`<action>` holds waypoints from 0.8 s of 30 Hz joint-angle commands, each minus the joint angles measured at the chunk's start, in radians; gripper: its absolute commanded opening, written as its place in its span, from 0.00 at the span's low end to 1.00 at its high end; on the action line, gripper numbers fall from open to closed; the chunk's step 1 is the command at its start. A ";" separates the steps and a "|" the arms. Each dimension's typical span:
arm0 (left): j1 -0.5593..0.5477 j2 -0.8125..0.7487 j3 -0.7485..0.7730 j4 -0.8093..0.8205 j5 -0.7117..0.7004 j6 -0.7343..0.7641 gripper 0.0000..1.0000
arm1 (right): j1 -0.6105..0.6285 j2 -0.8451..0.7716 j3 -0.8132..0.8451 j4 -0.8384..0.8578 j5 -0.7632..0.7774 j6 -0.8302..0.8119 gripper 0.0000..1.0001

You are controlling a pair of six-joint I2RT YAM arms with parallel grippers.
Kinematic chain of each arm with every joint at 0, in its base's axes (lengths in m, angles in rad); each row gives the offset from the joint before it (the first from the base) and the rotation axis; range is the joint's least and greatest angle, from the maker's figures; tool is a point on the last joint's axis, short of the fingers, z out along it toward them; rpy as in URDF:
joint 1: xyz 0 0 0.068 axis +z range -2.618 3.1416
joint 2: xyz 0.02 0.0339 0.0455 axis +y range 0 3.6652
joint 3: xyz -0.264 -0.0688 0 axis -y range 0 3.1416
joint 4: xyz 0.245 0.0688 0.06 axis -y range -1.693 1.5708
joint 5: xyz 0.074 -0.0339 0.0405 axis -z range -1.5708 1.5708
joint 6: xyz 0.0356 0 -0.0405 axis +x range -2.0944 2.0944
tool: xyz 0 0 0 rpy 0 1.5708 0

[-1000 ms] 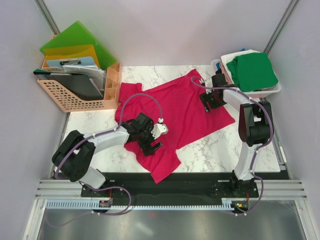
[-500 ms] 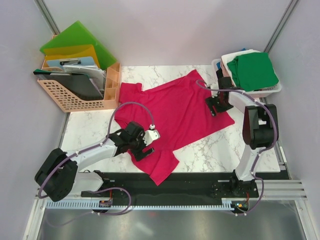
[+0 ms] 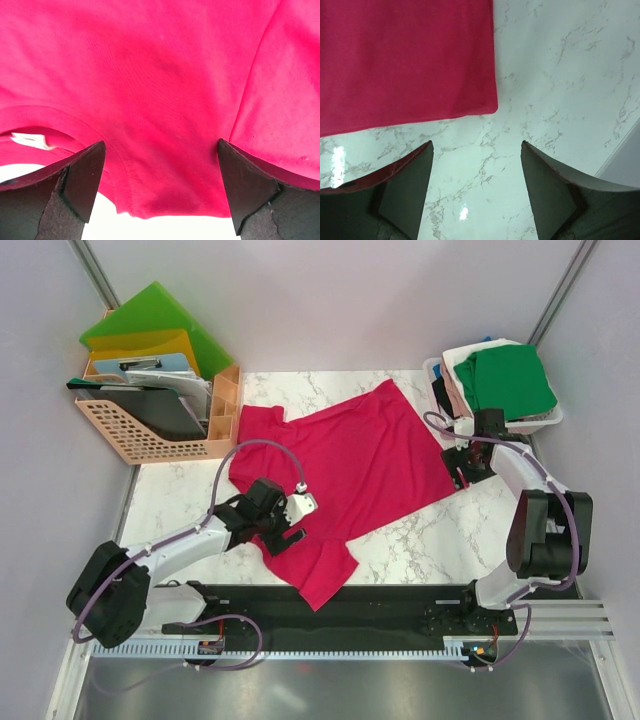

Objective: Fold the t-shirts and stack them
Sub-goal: Flatten out the tshirt

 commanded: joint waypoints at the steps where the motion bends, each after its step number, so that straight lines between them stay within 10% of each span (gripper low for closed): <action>1: 0.004 -0.024 0.063 0.014 -0.011 -0.013 1.00 | 0.005 -0.091 -0.006 0.008 -0.066 -0.021 0.78; 24: 0.004 -0.009 0.024 0.086 -0.080 -0.007 1.00 | 0.034 0.127 0.083 0.082 -0.112 0.056 0.75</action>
